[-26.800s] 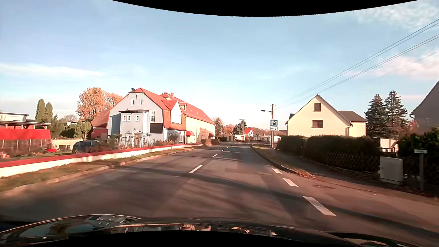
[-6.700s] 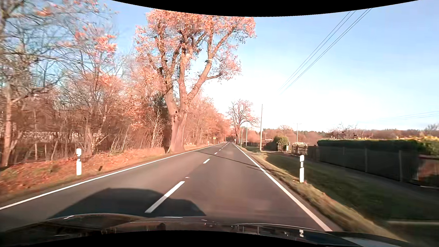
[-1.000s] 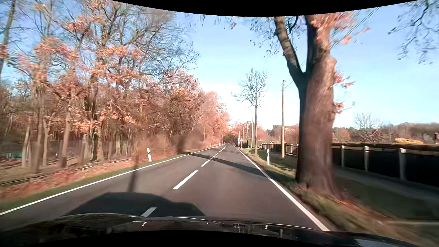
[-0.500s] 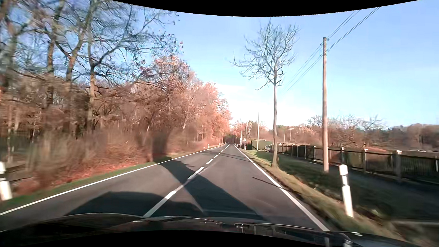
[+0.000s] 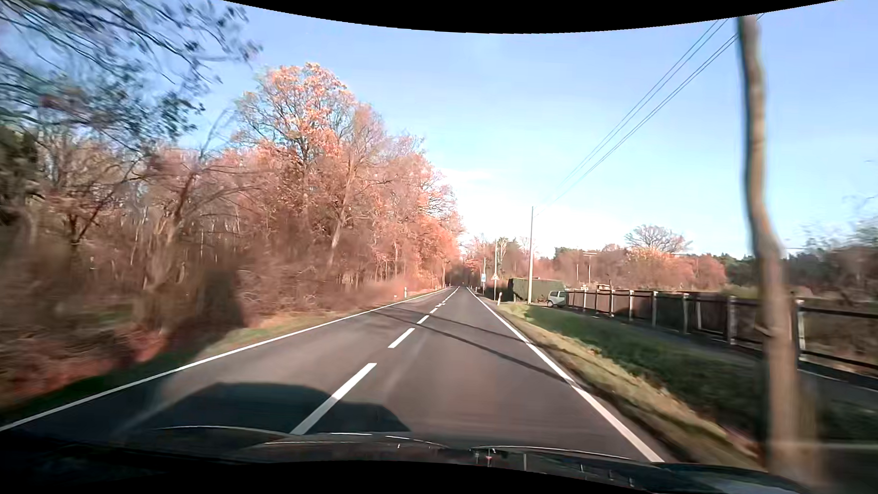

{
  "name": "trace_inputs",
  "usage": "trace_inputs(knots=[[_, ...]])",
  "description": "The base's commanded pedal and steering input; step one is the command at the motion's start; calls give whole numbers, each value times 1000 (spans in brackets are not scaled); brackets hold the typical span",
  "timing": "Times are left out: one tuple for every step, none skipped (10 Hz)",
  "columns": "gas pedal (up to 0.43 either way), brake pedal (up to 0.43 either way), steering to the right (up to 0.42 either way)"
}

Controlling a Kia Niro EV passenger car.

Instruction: Follow the waypoints while adhering to traffic rules and regulations

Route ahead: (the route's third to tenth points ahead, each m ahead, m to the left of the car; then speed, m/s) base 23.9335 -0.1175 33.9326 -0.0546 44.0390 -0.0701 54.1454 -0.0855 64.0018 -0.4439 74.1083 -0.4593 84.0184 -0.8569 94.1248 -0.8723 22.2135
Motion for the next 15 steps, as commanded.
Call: trace_inputs(knots=[[461,0,1],[449,0,1],[449,0,1],[441,0,1],[421,0,1],[398,0,1],[390,0,0],[378,0,0],[378,0,1],[378,0,0],[378,0,0],[378,0,0],[370,0,-1],[358,0,-1],[350,0,-1]])
